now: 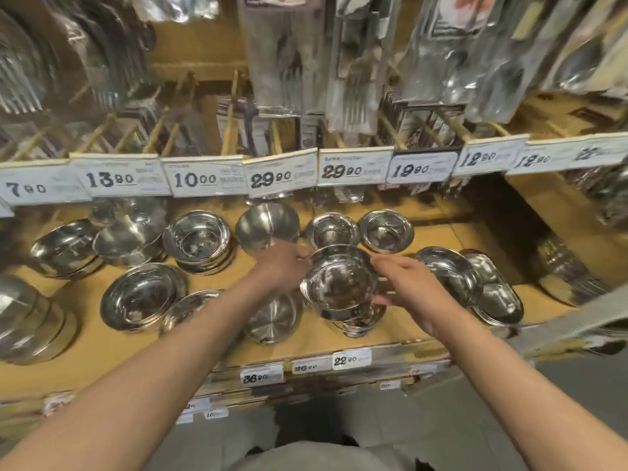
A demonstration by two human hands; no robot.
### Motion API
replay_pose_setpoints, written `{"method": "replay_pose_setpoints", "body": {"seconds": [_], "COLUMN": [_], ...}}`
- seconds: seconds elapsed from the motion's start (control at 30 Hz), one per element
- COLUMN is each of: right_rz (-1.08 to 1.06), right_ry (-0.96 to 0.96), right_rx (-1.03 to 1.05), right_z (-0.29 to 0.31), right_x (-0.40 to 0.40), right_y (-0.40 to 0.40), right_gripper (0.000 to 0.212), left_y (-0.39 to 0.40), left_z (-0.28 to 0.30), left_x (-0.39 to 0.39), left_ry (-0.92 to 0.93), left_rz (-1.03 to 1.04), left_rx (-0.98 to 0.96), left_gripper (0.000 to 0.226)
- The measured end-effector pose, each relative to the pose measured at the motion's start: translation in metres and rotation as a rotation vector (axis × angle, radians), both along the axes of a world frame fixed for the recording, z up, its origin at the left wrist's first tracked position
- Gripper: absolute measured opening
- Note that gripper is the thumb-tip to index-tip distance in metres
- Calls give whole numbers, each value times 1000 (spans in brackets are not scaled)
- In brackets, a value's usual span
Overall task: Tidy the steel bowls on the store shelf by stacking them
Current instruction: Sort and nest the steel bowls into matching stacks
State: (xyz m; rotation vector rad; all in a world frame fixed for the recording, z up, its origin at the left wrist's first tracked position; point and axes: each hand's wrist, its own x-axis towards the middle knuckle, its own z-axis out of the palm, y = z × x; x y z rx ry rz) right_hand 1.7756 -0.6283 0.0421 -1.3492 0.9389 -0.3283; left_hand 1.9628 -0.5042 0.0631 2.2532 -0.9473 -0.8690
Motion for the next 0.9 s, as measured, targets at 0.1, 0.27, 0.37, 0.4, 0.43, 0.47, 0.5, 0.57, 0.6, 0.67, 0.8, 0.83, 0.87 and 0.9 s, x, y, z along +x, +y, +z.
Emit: {"method": "replay_pose_setpoints", "body": {"seconds": [0.1,0.27,0.37,0.4,0.43,0.47,0.5,0.57,0.6,0.67,0.8,0.83,0.87,0.9], "right_rz": [-10,22,21,22,28,37,38,28,34,59,112,126,130,134], "right_ry": [3,18,48,61,72,84,94,125,145,179,189,190,190,199], "right_rx": [23,41,21,7,-8,-20,-28,-96,-160,-232,-227,-220,-200,-187], "right_z": [-3,-21,-36,-41,-45,-49,-53,-57,-58,-59,-63,-63,-64,-64], "right_x": [-13,-22,-23,-24,-25,-26,-26,-28,-29,-31,-32,-31,-30,-28], "right_y": [-20,-44,-48,-49,-49,-48,-48,-48,-49,-52,-53,-53,-53,-54], "right_gripper": [15,14,13,13,14,15,15,12,13,12,27,33,39,43], "left_y": [-18,-41,-44,-44,-44,-44,-44,-44,-45,-45,-45,-44,-44,-43], "left_z": [-7,-26,-34,-34,-35,-36,-37,-41,-42,-43,-47,-48,-49,-50], "left_x": [-26,-40,-45,-46,-47,-49,-49,-52,-54,-60,-68,-69,-69,-69], "left_ry": [42,105,210,224,235,233,220,169,133,24,-126,-142,-150,-152], "left_rz": [107,304,403,420,426,421,409,376,359,326,314,320,323,325], "left_rx": [-67,-154,-180,-183,-191,-191,-193,-198,-205,-195,-161,-156,-145,-132], "left_gripper": [29,20,7,10,14,17,18,20,21,22,32,33,34,34]}}
